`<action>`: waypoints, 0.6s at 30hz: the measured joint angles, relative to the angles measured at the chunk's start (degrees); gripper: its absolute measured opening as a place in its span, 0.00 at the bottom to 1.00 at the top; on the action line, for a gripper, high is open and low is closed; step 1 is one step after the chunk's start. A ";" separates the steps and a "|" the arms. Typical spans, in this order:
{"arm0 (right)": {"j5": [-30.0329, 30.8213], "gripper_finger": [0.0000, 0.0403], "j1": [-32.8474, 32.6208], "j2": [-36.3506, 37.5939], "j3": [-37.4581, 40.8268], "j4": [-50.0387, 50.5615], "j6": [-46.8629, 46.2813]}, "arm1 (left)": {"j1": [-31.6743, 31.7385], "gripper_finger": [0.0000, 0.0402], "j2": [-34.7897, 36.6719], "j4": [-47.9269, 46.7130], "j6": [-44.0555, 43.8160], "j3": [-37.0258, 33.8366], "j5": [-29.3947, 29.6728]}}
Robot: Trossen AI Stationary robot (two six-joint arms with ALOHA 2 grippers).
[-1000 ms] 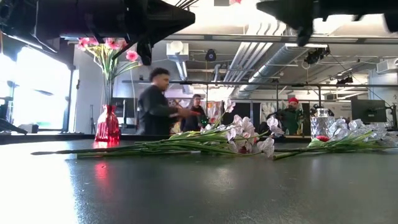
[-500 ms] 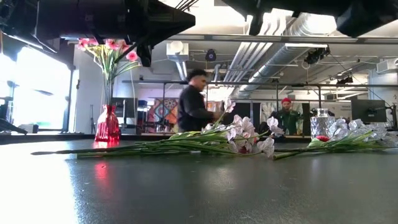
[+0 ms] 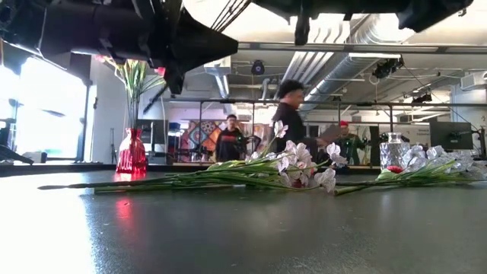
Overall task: Sort flowers into vase by color
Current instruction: Put the pink flower into the red vase
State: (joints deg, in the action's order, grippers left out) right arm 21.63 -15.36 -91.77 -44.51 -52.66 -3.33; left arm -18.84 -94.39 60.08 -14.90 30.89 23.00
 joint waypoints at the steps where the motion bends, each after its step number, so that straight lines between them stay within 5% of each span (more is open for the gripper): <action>1: 0.00 0.01 -0.02 0.00 -0.78 2.33 -0.29 | -0.10 0.02 0.00 -0.44 -0.02 0.00 0.00; 10: -0.70 0.00 -0.02 -0.02 -10.21 25.50 -1.01 | -1.06 0.17 0.02 -2.45 0.02 0.00 -0.24; 18: -1.33 0.00 -0.02 -0.02 -14.84 35.47 -1.16 | -1.06 0.23 0.07 -2.38 0.07 0.00 0.02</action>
State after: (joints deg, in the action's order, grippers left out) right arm 20.29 -15.38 -91.79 -59.35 -17.19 -4.49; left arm -19.90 -94.32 57.70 -14.83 30.89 23.02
